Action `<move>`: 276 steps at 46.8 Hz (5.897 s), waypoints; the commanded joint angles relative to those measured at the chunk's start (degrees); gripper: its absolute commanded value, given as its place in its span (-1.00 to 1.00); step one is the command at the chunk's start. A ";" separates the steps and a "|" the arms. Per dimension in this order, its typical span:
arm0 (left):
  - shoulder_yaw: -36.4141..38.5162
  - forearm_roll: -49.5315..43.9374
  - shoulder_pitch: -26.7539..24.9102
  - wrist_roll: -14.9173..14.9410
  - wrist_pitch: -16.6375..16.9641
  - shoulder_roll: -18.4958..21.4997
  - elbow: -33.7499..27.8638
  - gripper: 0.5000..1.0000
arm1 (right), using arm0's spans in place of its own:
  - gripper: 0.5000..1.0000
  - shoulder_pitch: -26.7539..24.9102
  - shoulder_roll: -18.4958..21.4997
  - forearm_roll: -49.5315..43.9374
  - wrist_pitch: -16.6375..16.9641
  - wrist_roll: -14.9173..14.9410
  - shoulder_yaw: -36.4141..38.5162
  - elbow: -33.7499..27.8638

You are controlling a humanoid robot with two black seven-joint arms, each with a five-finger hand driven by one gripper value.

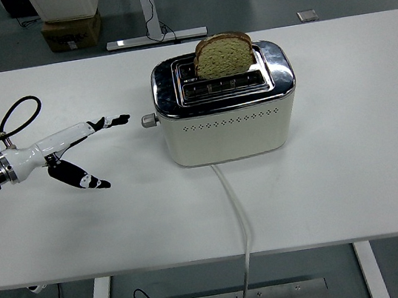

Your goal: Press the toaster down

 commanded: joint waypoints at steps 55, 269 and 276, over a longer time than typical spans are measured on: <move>0.01 -0.37 -0.44 1.33 0.08 -4.66 4.27 1.00 | 0.99 0.00 0.00 0.00 -0.01 0.01 0.00 0.02; 2.73 -72.53 0.17 0.89 4.21 -9.23 20.52 1.00 | 0.99 0.00 0.00 0.00 -0.01 0.01 0.00 0.02; 2.64 -72.97 0.17 0.89 4.04 -10.55 22.20 1.00 | 0.99 0.00 0.00 0.00 -0.01 0.01 0.00 0.02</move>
